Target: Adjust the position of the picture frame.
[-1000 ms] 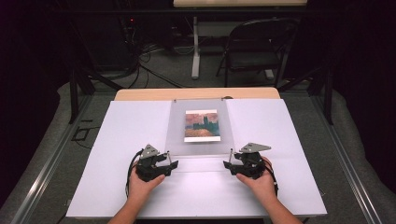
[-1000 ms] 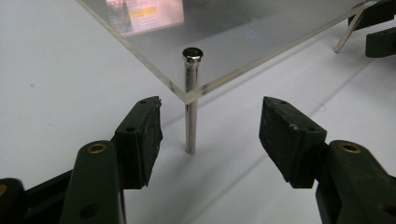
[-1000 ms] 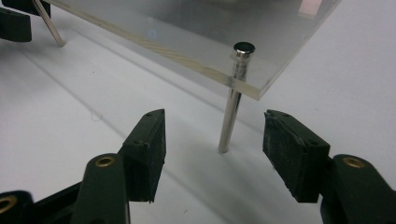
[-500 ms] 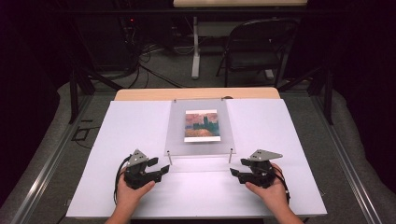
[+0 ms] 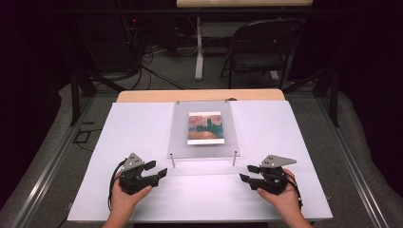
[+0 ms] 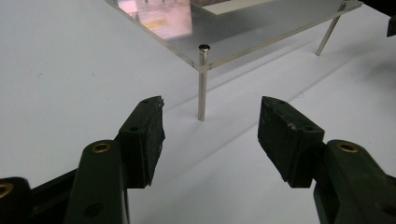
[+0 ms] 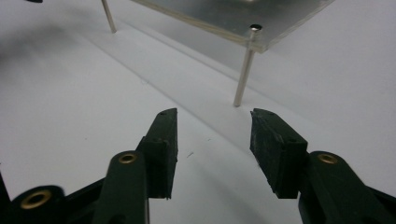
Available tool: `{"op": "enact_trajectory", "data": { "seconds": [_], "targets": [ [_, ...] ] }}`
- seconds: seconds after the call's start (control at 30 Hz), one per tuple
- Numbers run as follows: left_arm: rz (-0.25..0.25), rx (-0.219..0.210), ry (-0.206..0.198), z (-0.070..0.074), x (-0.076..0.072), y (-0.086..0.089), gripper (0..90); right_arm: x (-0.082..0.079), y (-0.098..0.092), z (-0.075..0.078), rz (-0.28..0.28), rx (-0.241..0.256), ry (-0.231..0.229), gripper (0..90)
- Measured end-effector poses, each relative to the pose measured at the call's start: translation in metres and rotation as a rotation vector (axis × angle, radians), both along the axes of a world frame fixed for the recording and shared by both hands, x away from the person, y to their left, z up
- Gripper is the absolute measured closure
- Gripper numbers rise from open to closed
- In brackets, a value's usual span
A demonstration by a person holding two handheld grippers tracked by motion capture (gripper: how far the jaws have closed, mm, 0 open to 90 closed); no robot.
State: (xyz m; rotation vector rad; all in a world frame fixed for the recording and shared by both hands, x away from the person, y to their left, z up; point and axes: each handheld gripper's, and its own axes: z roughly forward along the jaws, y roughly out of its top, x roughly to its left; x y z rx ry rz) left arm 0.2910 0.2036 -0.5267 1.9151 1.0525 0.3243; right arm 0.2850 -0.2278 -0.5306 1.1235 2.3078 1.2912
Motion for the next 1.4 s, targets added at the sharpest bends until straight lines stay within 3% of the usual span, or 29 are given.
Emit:
{"op": "enact_trajectory", "data": {
  "seconds": [0.23, 0.33, 0.53, 0.67, 0.97, 1.4],
  "targets": [
    [-0.026, -0.014, -0.03, 0.008, 0.0, 0.001, 40.5, 0.003, -0.006, 0.007, 0.013, 0.065, -0.003, 47.1],
    [-0.034, -0.019, -0.036, 0.012, 0.001, 0.002, 40.6, 0.004, -0.008, 0.01, -0.002, 0.068, -0.004, 44.8],
    [-0.043, -0.049, -0.043, 0.024, 0.012, 0.004, 40.9, 0.009, -0.01, 0.017, -0.023, 0.028, -0.022, 42.0],
    [-0.03, -0.084, -0.045, 0.034, 0.028, 0.004, 41.2, 0.02, -0.012, 0.023, -0.04, 0.018, -0.035, 43.4],
    [0.01, -0.064, -0.043, 0.048, 0.072, -0.002, 40.4, 0.057, -0.008, 0.039, -0.082, 0.014, -0.041, 40.9],
    [0.034, -0.039, 0.019, 0.042, 0.119, -0.019, 37.7, 0.113, 0.003, 0.039, -0.147, 0.049, -0.011, 37.9]
  ]
}}
